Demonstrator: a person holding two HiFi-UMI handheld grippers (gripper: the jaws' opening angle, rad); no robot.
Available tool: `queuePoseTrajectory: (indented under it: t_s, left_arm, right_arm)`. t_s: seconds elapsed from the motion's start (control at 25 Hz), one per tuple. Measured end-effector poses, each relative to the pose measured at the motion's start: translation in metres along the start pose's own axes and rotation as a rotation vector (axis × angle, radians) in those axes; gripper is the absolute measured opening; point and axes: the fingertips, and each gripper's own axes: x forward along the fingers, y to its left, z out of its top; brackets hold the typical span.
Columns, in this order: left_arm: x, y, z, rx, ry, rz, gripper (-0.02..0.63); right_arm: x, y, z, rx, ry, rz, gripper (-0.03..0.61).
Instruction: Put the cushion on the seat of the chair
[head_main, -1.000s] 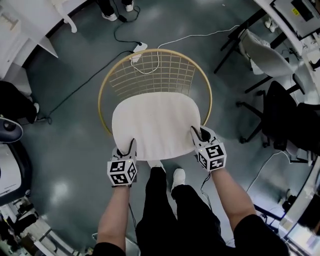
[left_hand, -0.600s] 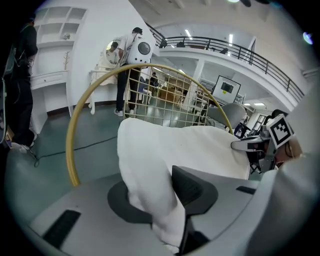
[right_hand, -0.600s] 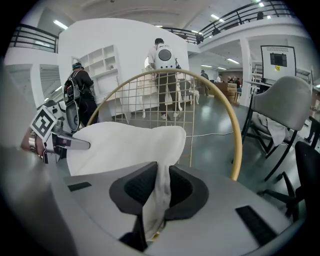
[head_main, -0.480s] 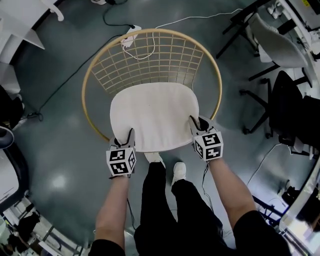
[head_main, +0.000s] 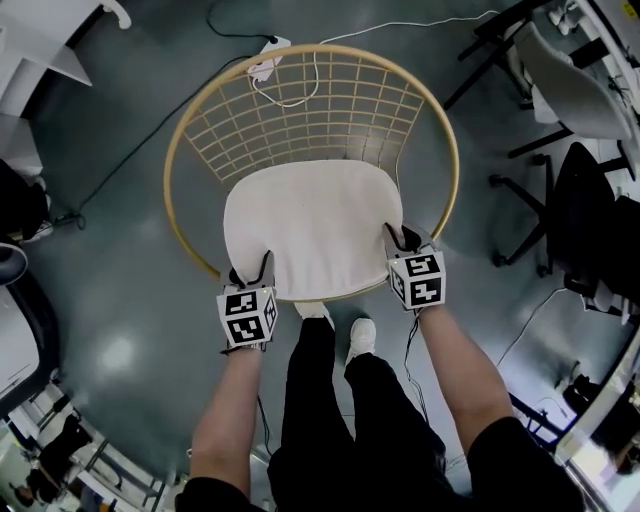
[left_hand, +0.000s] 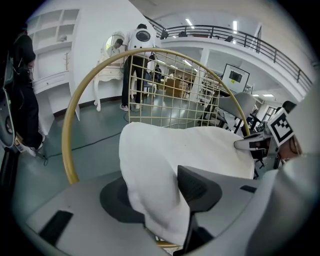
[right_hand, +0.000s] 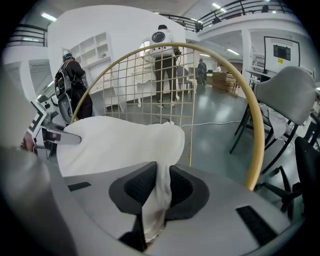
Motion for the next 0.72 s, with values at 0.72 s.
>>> queuePoseTrajectory:
  t_s: [0.72]
  left_arm:
    - [-0.013,0.015,-0.004,0.053,0.003,0.141,0.336]
  right_arm:
    - [0.014,-0.005,-0.005,0.074,0.027,-0.043,0.080]
